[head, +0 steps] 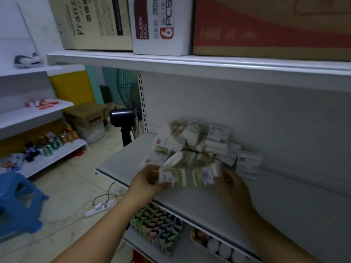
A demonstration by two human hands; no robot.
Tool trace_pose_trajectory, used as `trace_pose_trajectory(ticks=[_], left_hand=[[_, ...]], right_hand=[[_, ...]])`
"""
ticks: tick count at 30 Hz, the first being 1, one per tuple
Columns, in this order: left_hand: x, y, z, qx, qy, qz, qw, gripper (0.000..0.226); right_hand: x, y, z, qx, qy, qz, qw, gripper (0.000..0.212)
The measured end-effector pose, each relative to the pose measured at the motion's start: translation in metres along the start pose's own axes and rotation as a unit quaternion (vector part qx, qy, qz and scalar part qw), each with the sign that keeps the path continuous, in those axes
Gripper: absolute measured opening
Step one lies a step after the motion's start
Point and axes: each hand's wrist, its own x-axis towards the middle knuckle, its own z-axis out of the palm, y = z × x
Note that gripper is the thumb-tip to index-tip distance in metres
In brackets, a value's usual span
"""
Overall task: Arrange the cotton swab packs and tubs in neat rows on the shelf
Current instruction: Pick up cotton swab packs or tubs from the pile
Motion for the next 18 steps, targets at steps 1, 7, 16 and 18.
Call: trace_pose_trajectory(ticks=[1, 7, 16, 18], left_hand=[[-0.009, 0.006, 0.008, -0.018, 0.005, -0.003, 1.0, 0.043], [-0.048, 0.047, 0.081, -0.116, 0.018, -0.028, 0.993, 0.039], [-0.146, 0.191, 0.266, -0.177, -0.194, 0.069, 0.963, 0.021], [-0.177, 0.22, 0.315, -0.201, -0.23, 0.096, 0.947, 0.019]], right_hand=[[-0.005, 0.002, -0.014, 0.003, 0.007, 0.002, 1.0, 0.02], [-0.042, 0.016, -0.116, 0.043, 0.061, 0.034, 0.997, 0.009], [-0.135, -0.024, -0.318, 0.044, 0.166, -0.033, 0.985, 0.02], [-0.166, -0.025, -0.372, 0.041, 0.209, -0.057, 0.975, 0.019]])
